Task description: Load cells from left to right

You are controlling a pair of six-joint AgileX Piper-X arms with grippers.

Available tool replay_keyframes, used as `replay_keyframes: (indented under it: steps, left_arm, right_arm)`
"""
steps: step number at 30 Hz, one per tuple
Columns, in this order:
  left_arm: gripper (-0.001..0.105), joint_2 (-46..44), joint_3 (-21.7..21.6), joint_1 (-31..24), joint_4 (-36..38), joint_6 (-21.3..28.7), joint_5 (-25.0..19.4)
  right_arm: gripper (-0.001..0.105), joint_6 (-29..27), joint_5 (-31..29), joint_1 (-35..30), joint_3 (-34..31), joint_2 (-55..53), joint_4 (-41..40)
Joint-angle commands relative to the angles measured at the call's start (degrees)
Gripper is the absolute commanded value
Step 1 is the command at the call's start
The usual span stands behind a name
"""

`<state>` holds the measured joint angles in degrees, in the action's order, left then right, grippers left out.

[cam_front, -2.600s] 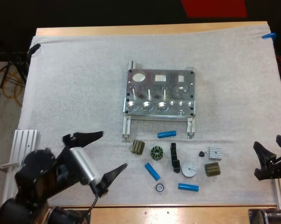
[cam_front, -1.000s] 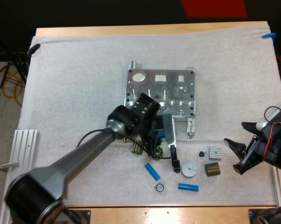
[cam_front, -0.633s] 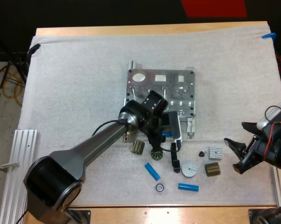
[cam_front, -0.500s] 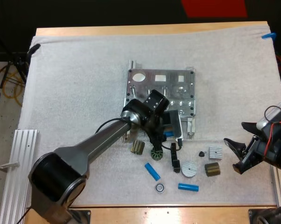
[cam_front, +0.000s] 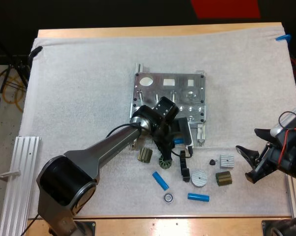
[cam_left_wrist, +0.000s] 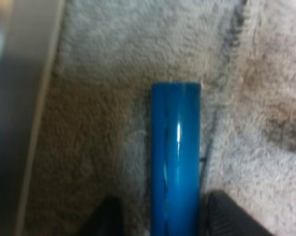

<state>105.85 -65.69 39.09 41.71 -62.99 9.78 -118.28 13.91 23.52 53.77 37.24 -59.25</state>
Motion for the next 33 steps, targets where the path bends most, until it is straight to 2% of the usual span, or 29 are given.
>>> replay_keyframes:
  steps: [1, 6, 8, 12, 13, 16, 22, 26, 33]
  left_arm:
    - [0.040, 0.33, -0.17, 0.09, 0.32, -0.12, -1.15]
    - [0.039, 0.31, -0.24, 0.09, 0.48, -0.12, -1.66]
    - [0.033, 0.31, -0.40, 0.09, 0.64, -0.12, -1.66]
    - [0.002, 0.31, -2.67, 0.09, 3.78, -0.12, -1.94]
    - [0.000, 0.31, -3.69, 0.09, 5.24, -0.12, -1.94]
    - [0.000, -0.59, -6.32, 0.09, 9.58, -0.12, -1.94]
    - [0.000, -8.06, -6.45, 0.09, 12.23, -0.12, -1.70]
    - [0.000, -14.32, -6.34, 0.09, 15.10, 0.00, -1.01]
    - [0.000, -27.78, -4.96, 0.09, 20.23, 0.29, -1.01]
  right_arm:
    - [0.059, 0.18, -0.01, 0.08, 0.61, -0.15, 0.25]
    - [0.059, 0.18, -0.01, 0.08, 0.61, -0.15, 0.25]
    - [0.059, 0.18, -0.01, 0.08, 0.61, -0.15, 0.25]
    - [0.059, 0.64, -0.01, 0.08, 0.61, -0.15, 0.25]
    - [0.059, 1.80, -0.01, 0.08, 0.61, -0.15, 0.25]
    - [0.059, 6.94, -0.01, 0.08, 0.61, 0.10, 0.25]
    - [0.059, 15.49, 0.22, 0.08, 0.61, 1.95, 0.51]
    - [0.059, 18.28, 2.10, 0.08, 0.61, 3.22, 0.48]
    - [0.059, 20.81, 9.63, 0.08, 0.61, 5.30, 2.70]
